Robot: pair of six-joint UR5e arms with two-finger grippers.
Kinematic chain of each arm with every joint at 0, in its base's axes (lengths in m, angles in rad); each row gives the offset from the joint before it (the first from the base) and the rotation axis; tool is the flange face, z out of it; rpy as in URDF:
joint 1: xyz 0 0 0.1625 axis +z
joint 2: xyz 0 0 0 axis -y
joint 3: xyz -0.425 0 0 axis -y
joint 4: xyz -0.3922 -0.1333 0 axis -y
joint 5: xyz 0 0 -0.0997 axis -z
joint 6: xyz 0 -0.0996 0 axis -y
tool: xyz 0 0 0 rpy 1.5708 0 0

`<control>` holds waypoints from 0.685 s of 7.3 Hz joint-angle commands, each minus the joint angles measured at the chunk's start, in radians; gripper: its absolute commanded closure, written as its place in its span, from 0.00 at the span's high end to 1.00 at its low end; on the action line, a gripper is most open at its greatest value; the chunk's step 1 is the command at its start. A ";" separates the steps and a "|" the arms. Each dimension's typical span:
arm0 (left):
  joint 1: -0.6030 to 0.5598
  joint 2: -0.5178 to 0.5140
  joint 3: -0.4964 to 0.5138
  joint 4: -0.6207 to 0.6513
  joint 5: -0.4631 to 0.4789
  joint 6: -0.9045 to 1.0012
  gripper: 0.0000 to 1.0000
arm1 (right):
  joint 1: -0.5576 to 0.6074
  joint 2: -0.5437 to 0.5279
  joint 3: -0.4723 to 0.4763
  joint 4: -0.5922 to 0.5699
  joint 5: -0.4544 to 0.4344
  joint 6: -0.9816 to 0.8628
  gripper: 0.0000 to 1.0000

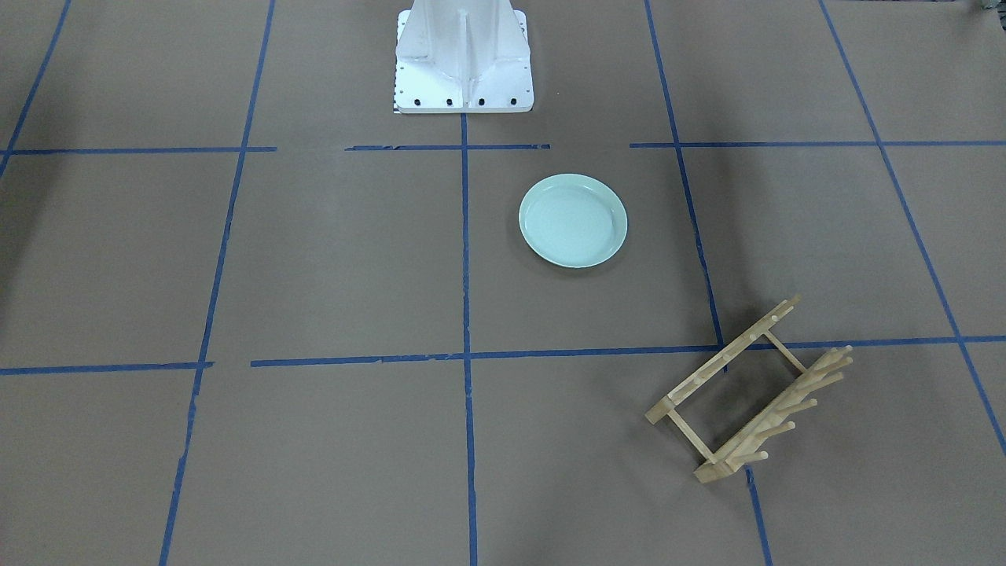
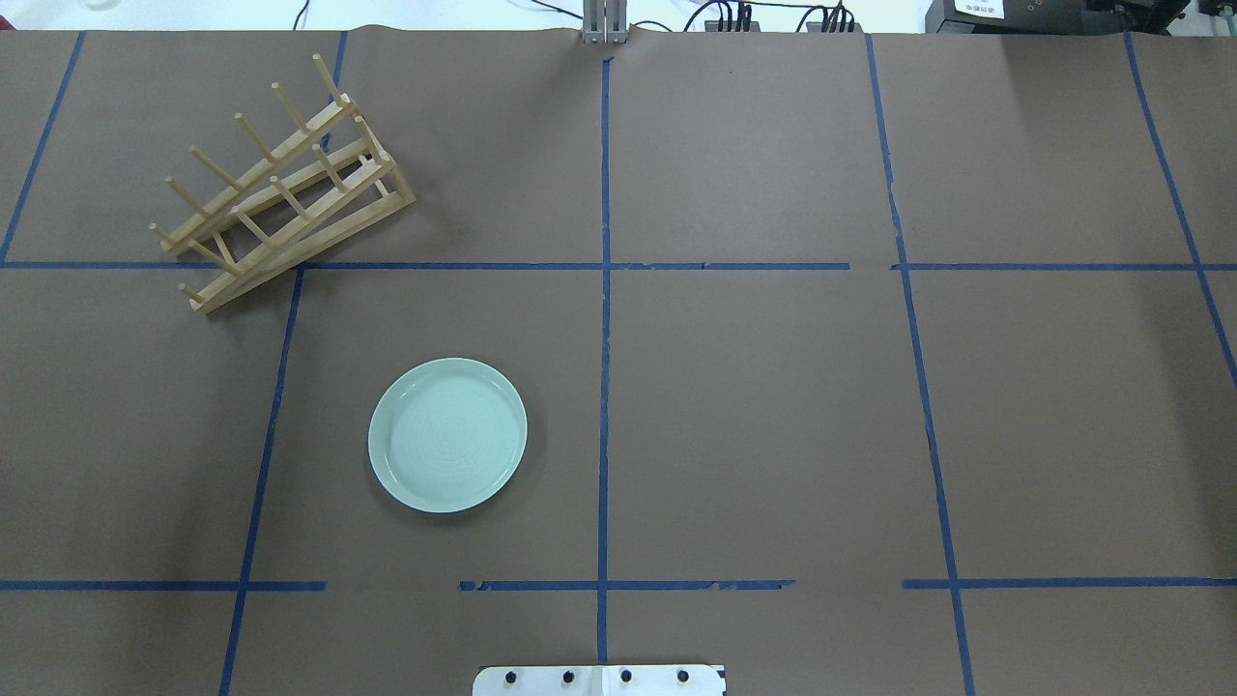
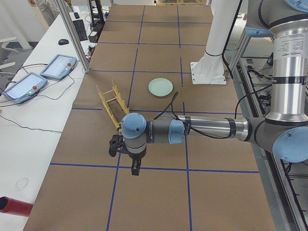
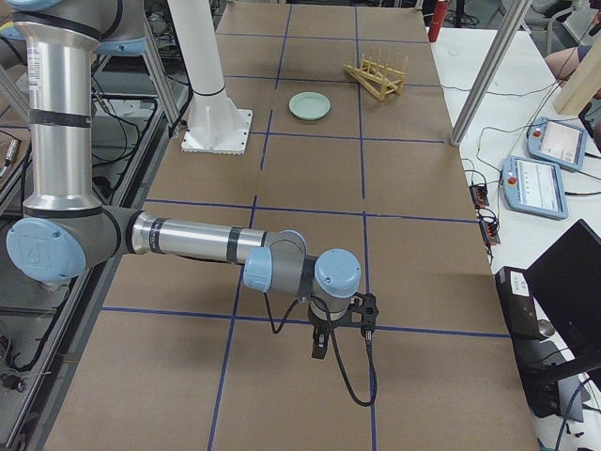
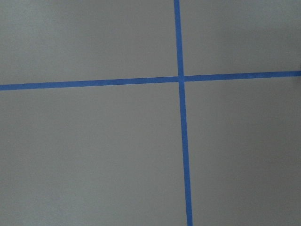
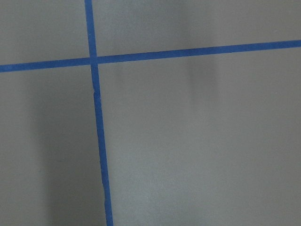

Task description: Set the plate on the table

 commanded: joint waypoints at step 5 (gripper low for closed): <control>0.001 -0.010 0.006 0.010 0.007 0.001 1.00 | 0.000 0.000 0.000 0.000 0.000 0.000 1.00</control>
